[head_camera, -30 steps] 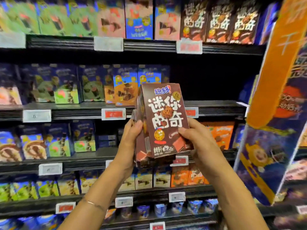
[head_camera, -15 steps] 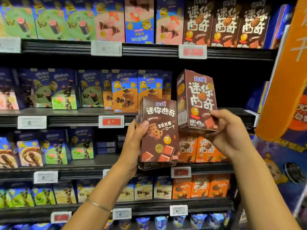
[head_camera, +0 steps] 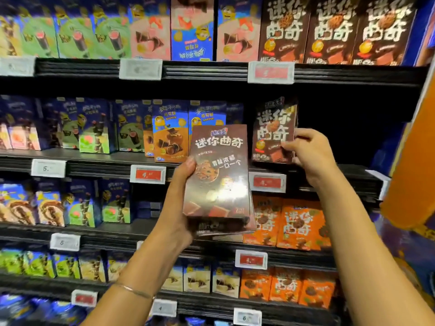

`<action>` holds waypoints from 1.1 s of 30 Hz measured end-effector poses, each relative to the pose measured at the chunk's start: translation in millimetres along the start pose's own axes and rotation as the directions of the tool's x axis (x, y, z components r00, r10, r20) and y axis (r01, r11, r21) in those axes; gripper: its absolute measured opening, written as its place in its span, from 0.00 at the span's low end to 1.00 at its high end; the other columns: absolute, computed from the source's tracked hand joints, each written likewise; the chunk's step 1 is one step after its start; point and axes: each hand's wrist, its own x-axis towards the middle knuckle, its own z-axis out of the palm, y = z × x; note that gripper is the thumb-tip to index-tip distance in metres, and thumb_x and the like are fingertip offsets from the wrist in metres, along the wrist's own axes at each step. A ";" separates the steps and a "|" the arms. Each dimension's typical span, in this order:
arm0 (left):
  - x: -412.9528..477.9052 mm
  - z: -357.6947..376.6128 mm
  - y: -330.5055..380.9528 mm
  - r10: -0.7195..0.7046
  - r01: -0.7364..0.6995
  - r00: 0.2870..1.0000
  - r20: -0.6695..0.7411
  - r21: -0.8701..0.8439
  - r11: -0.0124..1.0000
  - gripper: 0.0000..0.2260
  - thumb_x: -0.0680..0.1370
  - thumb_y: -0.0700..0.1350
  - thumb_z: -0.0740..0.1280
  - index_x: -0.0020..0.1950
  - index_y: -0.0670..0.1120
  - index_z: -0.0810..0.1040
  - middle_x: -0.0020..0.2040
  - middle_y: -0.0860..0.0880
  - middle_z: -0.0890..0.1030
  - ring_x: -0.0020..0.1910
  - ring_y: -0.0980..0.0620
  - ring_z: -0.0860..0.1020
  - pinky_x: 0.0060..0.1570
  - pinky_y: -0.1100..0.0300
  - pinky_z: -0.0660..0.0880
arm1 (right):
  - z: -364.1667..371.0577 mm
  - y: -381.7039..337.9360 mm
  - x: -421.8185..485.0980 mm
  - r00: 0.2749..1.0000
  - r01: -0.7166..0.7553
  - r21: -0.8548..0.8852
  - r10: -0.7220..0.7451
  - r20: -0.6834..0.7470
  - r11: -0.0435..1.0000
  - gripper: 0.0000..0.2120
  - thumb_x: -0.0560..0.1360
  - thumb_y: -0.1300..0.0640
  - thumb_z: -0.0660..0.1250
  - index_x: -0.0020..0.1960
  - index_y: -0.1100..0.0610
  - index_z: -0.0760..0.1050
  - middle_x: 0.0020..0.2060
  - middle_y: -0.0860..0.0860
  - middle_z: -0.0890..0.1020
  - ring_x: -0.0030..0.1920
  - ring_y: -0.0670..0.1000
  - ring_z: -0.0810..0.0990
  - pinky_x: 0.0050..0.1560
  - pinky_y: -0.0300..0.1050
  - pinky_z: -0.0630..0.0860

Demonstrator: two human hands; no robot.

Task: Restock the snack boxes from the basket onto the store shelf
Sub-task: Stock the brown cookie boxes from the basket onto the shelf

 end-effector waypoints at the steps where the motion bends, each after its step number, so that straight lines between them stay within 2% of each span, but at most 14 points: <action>1: 2.6 1.5 -0.4 0.014 -0.014 1.000 -0.003 0.000 1.000 0.15 0.69 0.61 0.74 0.49 0.54 0.90 0.52 0.47 0.89 0.48 0.48 0.88 0.41 0.54 0.83 | -0.3 1.0 11.4 1.000 -0.001 -0.042 0.001 -0.002 0.999 0.12 0.75 0.63 0.72 0.57 0.54 0.77 0.46 0.47 0.85 0.42 0.45 0.87 0.31 0.32 0.78; 4: 7.6 8.6 -0.1 0.059 -0.059 0.998 -0.002 -0.006 0.998 0.14 0.70 0.61 0.74 0.50 0.55 0.90 0.52 0.49 0.88 0.49 0.48 0.88 0.44 0.53 0.83 | 5.2 14.7 41.0 0.998 -0.063 -0.193 0.062 -0.008 0.979 0.11 0.75 0.64 0.72 0.49 0.51 0.73 0.46 0.51 0.83 0.41 0.47 0.83 0.28 0.36 0.75; 7: 11.5 16.7 0.4 0.070 -0.070 0.997 0.015 -0.002 0.998 0.16 0.69 0.62 0.75 0.50 0.55 0.90 0.53 0.48 0.88 0.48 0.48 0.87 0.45 0.52 0.84 | 13.3 30.4 62.8 0.995 -0.092 -0.366 0.097 -0.004 0.926 0.05 0.75 0.62 0.71 0.49 0.58 0.77 0.47 0.57 0.83 0.44 0.55 0.82 0.37 0.47 0.79; 8: 13.2 18.8 1.0 0.068 -0.068 0.997 0.025 0.001 0.998 0.16 0.69 0.62 0.75 0.50 0.54 0.89 0.53 0.47 0.88 0.48 0.47 0.87 0.45 0.51 0.84 | 15.1 32.8 68.9 0.995 -0.095 -0.416 0.103 -0.004 0.904 0.04 0.75 0.62 0.70 0.49 0.61 0.77 0.46 0.58 0.82 0.44 0.57 0.81 0.37 0.47 0.78; 11: 18.1 23.5 4.3 0.061 -0.061 0.997 0.039 -0.003 0.998 0.18 0.68 0.62 0.75 0.51 0.53 0.89 0.54 0.47 0.88 0.49 0.46 0.87 0.48 0.50 0.83 | 19.8 33.0 81.0 0.994 -0.075 -0.563 0.106 0.023 0.823 0.03 0.77 0.63 0.65 0.47 0.63 0.74 0.47 0.61 0.79 0.40 0.57 0.76 0.31 0.42 0.66; 13: 20.4 26.9 6.1 0.057 -0.056 0.998 0.034 -0.016 0.998 0.21 0.68 0.62 0.76 0.55 0.51 0.88 0.55 0.46 0.87 0.50 0.45 0.87 0.50 0.49 0.83 | 23.4 34.2 88.6 0.989 -0.082 -0.616 0.141 0.047 0.783 0.09 0.79 0.63 0.64 0.55 0.66 0.78 0.53 0.62 0.80 0.48 0.60 0.78 0.39 0.41 0.68; 15: 21.6 30.4 6.7 0.061 -0.060 0.997 0.039 -0.026 0.998 0.23 0.69 0.61 0.75 0.59 0.49 0.85 0.57 0.45 0.86 0.51 0.45 0.86 0.53 0.47 0.83 | 27.4 33.7 93.8 0.977 -0.103 -0.655 0.200 0.074 0.749 0.15 0.79 0.62 0.66 0.63 0.67 0.77 0.60 0.63 0.80 0.59 0.62 0.79 0.47 0.43 0.70; 17: 21.9 33.3 5.5 0.058 -0.057 0.997 0.040 -0.029 0.998 0.25 0.69 0.60 0.75 0.61 0.49 0.84 0.58 0.44 0.86 0.53 0.44 0.85 0.57 0.46 0.82 | 32.0 35.2 98.5 0.973 -0.098 -0.686 0.214 0.086 0.721 0.17 0.80 0.61 0.64 0.67 0.66 0.76 0.64 0.63 0.79 0.65 0.62 0.77 0.54 0.46 0.72; 20: 22.6 35.0 3.5 0.047 -0.046 0.998 0.034 -0.034 0.998 0.27 0.70 0.60 0.75 0.64 0.48 0.82 0.59 0.44 0.85 0.55 0.44 0.85 0.59 0.45 0.81 | 39.8 39.8 104.8 0.980 -0.035 -0.751 0.171 0.104 0.660 0.16 0.83 0.60 0.61 0.67 0.66 0.75 0.66 0.63 0.78 0.66 0.61 0.77 0.51 0.44 0.68; 22: 25.2 34.1 3.2 0.046 -0.044 0.998 0.047 -0.044 0.998 0.22 0.71 0.60 0.74 0.60 0.48 0.85 0.57 0.44 0.86 0.53 0.45 0.86 0.55 0.46 0.83 | 44.5 42.9 108.4 0.983 -0.039 -0.759 0.159 0.086 0.650 0.17 0.82 0.60 0.62 0.69 0.65 0.74 0.67 0.62 0.77 0.66 0.62 0.76 0.51 0.45 0.68; 25: 29.2 32.7 2.7 0.053 -0.050 0.996 0.067 -0.044 0.998 0.16 0.73 0.60 0.72 0.52 0.51 0.89 0.54 0.46 0.87 0.51 0.47 0.86 0.50 0.50 0.83 | 49.6 45.5 110.9 0.987 -0.067 -0.741 0.151 0.047 0.668 0.21 0.79 0.60 0.69 0.70 0.64 0.72 0.67 0.63 0.76 0.66 0.63 0.75 0.56 0.49 0.73; 27: 31.2 31.7 2.2 0.056 -0.054 0.996 0.065 -0.039 0.998 0.16 0.72 0.60 0.73 0.51 0.51 0.89 0.54 0.46 0.87 0.51 0.47 0.87 0.49 0.50 0.83 | 51.8 46.8 111.7 0.987 -0.073 -0.749 0.157 0.042 0.659 0.25 0.77 0.58 0.72 0.71 0.64 0.71 0.67 0.63 0.75 0.66 0.63 0.75 0.61 0.53 0.75; 30: 32.7 32.2 1.7 0.055 -0.053 0.997 0.061 -0.038 0.998 0.17 0.72 0.60 0.74 0.53 0.51 0.88 0.54 0.46 0.87 0.51 0.47 0.86 0.49 0.51 0.83 | 53.3 48.2 114.9 0.987 -0.060 -0.783 0.154 0.045 0.619 0.29 0.76 0.56 0.74 0.73 0.63 0.70 0.68 0.63 0.75 0.67 0.64 0.74 0.64 0.56 0.75; 33: 34.3 32.3 1.7 0.067 -0.066 0.996 0.050 -0.024 0.998 0.19 0.71 0.60 0.74 0.56 0.50 0.87 0.55 0.46 0.87 0.52 0.47 0.86 0.50 0.50 0.83 | 53.7 51.0 118.2 0.988 -0.068 -0.790 0.151 0.031 0.610 0.26 0.76 0.58 0.73 0.71 0.64 0.71 0.67 0.63 0.76 0.66 0.64 0.75 0.62 0.55 0.76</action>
